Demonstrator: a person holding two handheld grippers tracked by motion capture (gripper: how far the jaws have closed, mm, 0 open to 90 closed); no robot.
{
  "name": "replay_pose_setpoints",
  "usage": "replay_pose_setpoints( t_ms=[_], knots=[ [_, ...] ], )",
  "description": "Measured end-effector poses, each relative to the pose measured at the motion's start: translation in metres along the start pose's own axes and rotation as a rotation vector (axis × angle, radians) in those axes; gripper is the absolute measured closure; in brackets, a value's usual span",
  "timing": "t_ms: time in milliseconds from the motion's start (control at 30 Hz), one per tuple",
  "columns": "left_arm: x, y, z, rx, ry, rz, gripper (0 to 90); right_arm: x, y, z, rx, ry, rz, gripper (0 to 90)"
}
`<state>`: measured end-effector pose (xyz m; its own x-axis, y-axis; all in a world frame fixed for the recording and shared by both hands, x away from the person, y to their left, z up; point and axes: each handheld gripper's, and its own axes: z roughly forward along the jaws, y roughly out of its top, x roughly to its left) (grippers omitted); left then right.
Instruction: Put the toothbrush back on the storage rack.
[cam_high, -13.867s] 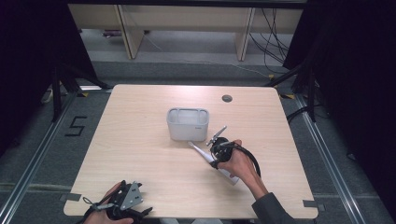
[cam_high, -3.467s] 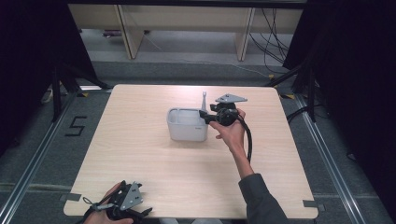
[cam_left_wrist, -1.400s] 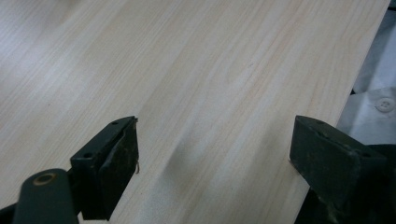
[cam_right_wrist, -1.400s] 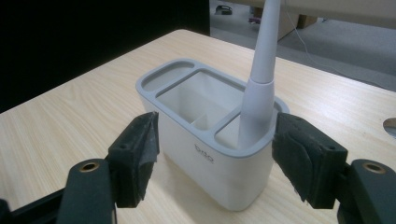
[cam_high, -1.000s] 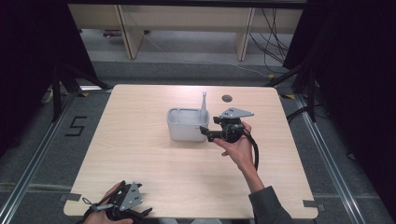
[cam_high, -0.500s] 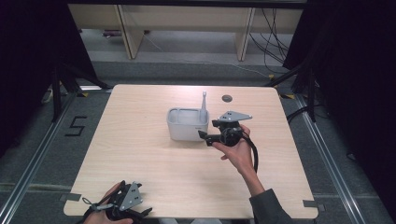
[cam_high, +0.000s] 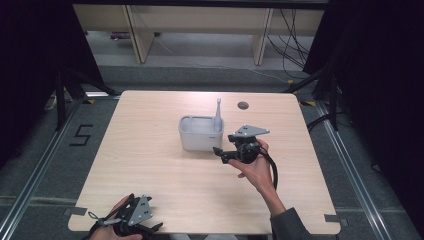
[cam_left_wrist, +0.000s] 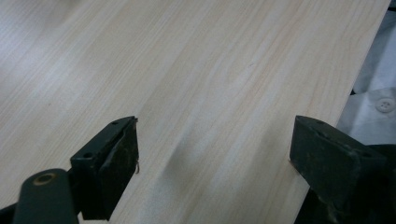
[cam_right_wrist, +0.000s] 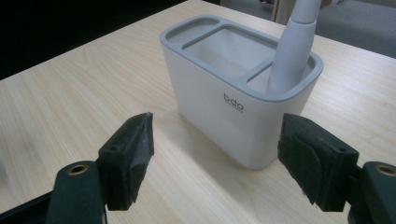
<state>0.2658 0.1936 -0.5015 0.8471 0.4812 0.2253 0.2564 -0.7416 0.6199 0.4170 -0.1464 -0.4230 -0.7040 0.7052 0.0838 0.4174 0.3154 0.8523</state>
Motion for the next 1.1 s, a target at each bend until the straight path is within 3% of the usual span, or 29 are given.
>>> replay_pose_setpoints(
  t_ms=[33,67,133,200,233,300,567,633,700,867,900,1100],
  knots=[
    [0.000,0.000,0.000,0.000,0.000,0.000,15.3,-0.002,-0.001,0.000,-0.002,0.011,-0.027,27.4],
    [0.000,0.000,0.000,0.000,0.000,-0.001,15.3,0.001,-0.002,0.000,-0.001,0.003,-0.003,27.4],
    [0.000,0.000,0.000,0.000,0.000,0.000,15.3,0.000,-0.005,-0.001,0.003,0.003,-0.023,27.3],
    [0.000,0.000,0.000,0.000,0.000,0.001,15.3,0.002,-0.006,-0.002,0.019,0.013,-0.004,27.2],
    [0.000,0.000,0.000,-0.002,0.003,0.000,15.3,0.002,-0.008,-0.002,0.023,0.007,-0.024,27.0],
    [0.000,0.000,0.000,-0.001,0.003,0.001,15.3,0.004,-0.010,-0.002,0.023,0.016,-0.006,26.9],
    [0.000,0.000,0.001,0.002,-0.001,0.001,15.3,0.007,-0.017,-0.006,0.038,0.020,-0.041,26.4],
    [0.000,0.000,0.001,0.002,-0.001,0.000,15.3,0.010,-0.020,-0.007,0.056,0.020,-0.019,26.4],
    [0.000,0.000,0.001,0.002,-0.001,0.000,15.3,0.009,-0.022,-0.006,0.048,0.017,-0.045,26.1],
    [0.000,0.000,0.001,0.003,0.000,-0.001,15.3,0.015,-0.031,-0.008,0.080,0.042,-0.024,26.1],
    [0.000,0.000,0.001,0.002,0.000,0.000,15.3,0.014,-0.032,-0.009,0.078,0.040,-0.050,26.1],
    [0.000,0.000,0.000,0.002,0.001,0.001,15.3,0.018,-0.040,-0.012,0.088,0.059,-0.050,26.1]
  ],
)
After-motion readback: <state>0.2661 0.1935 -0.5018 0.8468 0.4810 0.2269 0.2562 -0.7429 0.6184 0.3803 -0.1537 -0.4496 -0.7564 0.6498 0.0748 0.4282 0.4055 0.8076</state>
